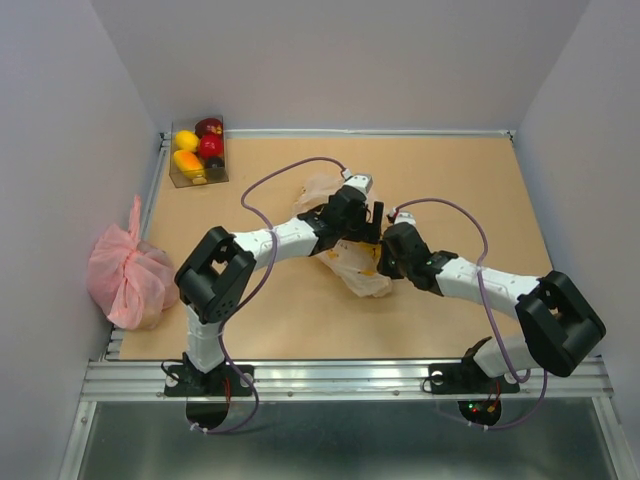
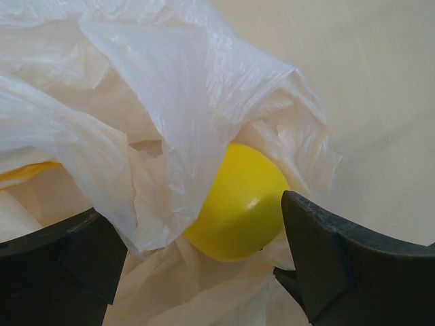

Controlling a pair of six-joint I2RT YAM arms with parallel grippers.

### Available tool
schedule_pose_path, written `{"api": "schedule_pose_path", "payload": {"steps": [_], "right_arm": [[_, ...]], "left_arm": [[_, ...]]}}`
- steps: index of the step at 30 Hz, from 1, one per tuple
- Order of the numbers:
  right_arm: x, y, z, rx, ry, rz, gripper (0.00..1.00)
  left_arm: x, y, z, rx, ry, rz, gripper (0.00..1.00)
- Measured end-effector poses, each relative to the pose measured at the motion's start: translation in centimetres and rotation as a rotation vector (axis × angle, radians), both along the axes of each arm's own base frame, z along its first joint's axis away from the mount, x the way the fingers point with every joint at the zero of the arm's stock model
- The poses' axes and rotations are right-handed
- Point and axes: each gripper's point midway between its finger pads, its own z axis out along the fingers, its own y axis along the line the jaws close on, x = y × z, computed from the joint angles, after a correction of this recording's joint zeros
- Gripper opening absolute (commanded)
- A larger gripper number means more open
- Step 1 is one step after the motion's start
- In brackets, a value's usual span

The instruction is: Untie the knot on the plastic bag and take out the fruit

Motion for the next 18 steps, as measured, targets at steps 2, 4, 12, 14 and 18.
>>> {"api": "schedule_pose_path", "payload": {"steps": [2,4,12,14,18], "right_arm": [[-0.1,-0.1,-0.2,-0.003,0.004,0.0,0.01],[-0.3,-0.2,-0.4,-0.006,0.008,0.0,0.0],[-0.3,-0.3,-0.5,-0.005,0.01,-0.008,0.01],[-0.3,-0.3,-0.5,-0.006,0.01,-0.01,0.01],[-0.3,-0.3,-0.4,-0.004,0.009,-0.013,0.01]], "left_arm": [[-0.3,-0.1,-0.7,0.006,0.017,-0.008,0.99],[-0.5,-0.4,-1.0,-0.001,0.029,-0.014,0.97],[-1.4,-1.3,-2.0,0.006,0.051,-0.039,0.86],[-1.3,-1.4,-1.9,0.004,0.051,-0.039,0.83],[-1.2,-1.6,-1.9,-0.001,0.052,-0.034,0.51]]}}
